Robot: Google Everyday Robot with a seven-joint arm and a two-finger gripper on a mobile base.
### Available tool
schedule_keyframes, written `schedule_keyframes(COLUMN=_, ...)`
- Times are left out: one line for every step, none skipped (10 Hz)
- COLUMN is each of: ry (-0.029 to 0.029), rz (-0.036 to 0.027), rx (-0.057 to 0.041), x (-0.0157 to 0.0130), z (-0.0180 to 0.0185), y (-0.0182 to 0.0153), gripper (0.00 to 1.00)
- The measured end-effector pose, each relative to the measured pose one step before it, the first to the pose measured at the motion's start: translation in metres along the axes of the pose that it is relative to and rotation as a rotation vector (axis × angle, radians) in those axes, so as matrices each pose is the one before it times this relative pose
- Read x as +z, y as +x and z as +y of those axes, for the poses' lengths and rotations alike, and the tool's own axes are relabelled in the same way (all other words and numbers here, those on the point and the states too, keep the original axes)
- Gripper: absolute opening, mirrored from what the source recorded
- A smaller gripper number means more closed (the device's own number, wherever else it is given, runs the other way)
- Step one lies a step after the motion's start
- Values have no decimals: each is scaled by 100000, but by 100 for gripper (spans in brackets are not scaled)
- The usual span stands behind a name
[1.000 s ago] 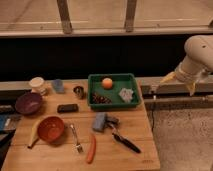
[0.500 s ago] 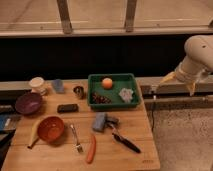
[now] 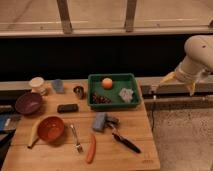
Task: Wipe tray with towel
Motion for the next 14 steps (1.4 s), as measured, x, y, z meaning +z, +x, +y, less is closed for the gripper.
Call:
schedule_keyframes(ry=-2, rz=-1, rx=3, x=1, z=0, y=-1, gripper=80)
schedule_keyframes(ry=2, rz=0, rx=2, x=-1, z=0, y=0, gripper=80)
schedule_keyframes(ry=1, rz=-2, rx=0, x=-1, z=-1, y=-1, gripper=80)
schedule_keyframes(ry=1, rz=-3, rx=-2, x=-2, z=2, y=0, gripper=80)
schedule_keyframes(ry=-1, rz=3, rx=3, x=1, z=-3, y=1, gripper=80)
schedule_keyframes(ry=2, rz=4, rx=-3, x=2, z=1, y=1, gripper=80)
schedule_keyframes(ry=-2, rz=1, rx=0, x=0, z=3, y=0, gripper=80)
schedule_keyframes(ry=21, rz=-175, rx=-68, x=-71, z=-1, y=7, gripper=80)
schedule_keyframes(ry=-201, rz=-434, rx=-269, x=-1, z=48, y=16, gripper=80)
schedule_keyframes(ry=-1825, rz=-2140, rx=-2101, x=-480, z=469, y=98, gripper=80)
schedule_keyframes(ry=-1727, rz=-2012, rx=-3009, x=-638, z=634, y=162, gripper=80)
schedule_keyframes(ry=-2176, rz=-1278, rx=-3398, x=-429, z=1517, y=-19, gripper=80)
schedule_keyframes(ry=-2658, rz=-1094, rx=-5051, x=-357, z=2376, y=-116, gripper=80)
schedule_keyframes(ry=-2287, rz=-623, rx=-5074, x=-164, z=2202, y=-110, gripper=80)
